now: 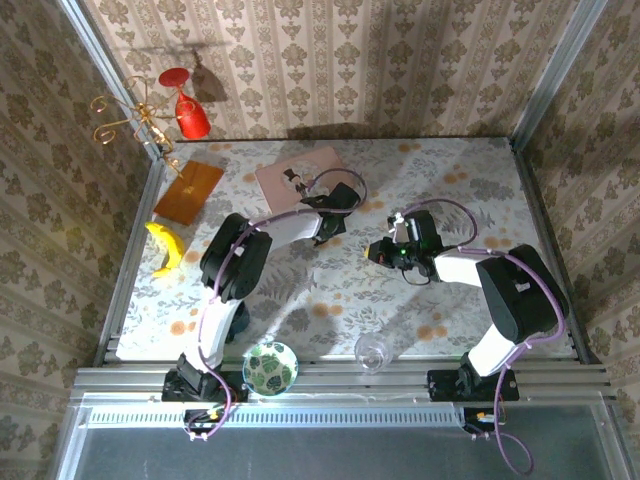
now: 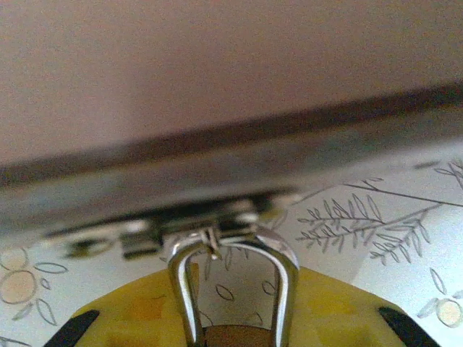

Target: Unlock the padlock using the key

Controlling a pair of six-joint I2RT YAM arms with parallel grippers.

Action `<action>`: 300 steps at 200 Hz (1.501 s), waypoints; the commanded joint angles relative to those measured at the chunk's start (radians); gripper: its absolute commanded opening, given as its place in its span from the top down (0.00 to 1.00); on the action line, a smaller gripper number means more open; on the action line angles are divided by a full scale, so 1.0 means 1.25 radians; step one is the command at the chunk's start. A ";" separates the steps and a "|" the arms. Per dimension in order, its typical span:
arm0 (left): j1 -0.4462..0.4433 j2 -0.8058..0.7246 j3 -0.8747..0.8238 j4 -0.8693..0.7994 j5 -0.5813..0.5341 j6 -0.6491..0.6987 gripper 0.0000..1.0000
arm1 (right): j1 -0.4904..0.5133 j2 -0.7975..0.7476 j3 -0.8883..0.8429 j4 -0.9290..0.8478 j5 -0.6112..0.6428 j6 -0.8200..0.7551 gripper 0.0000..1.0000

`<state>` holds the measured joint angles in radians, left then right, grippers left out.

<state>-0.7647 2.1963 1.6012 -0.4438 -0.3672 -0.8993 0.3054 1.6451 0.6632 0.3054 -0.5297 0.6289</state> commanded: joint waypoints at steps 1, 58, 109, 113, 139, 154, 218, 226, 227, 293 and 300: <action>-0.015 -0.056 -0.053 0.040 0.126 -0.063 0.95 | -0.002 0.015 -0.028 0.064 -0.022 -0.004 1.00; -0.035 -0.127 -0.155 0.166 0.218 -0.201 1.00 | -0.003 0.024 -0.094 0.176 -0.024 -0.018 1.00; -0.036 -0.155 -0.216 0.267 0.303 -0.294 1.00 | -0.002 0.017 -0.165 0.296 -0.007 -0.013 1.00; -0.036 -0.154 -0.217 0.271 0.307 -0.297 1.00 | -0.001 0.017 -0.169 0.305 -0.003 -0.010 1.00; -0.039 -0.147 -0.211 0.276 0.318 -0.308 1.00 | 0.001 0.022 -0.183 0.350 0.010 -0.005 1.00; -0.042 -0.140 -0.202 0.272 0.319 -0.313 1.00 | 0.004 0.031 -0.183 0.376 0.011 -0.001 1.00; -0.051 -0.125 -0.195 0.303 0.352 -0.339 1.00 | 0.010 0.128 -0.148 0.481 -0.017 0.053 1.00; -0.051 -0.126 -0.196 0.305 0.352 -0.339 1.00 | 0.012 0.138 -0.146 0.493 -0.019 0.057 1.00; -0.051 -0.125 -0.196 0.304 0.351 -0.339 1.00 | 0.011 0.139 -0.146 0.494 -0.019 0.057 1.00; -0.049 -0.115 -0.201 0.316 0.364 -0.347 1.00 | 0.042 0.176 -0.132 0.523 0.003 0.034 1.00; -0.049 -0.113 -0.202 0.318 0.364 -0.349 1.00 | 0.044 0.177 -0.131 0.525 0.008 0.033 1.00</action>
<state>-0.8104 2.0354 1.3453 -0.1158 0.0032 -1.2671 0.3435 1.8473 0.4797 0.9234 -0.5369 0.6865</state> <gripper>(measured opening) 0.260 0.046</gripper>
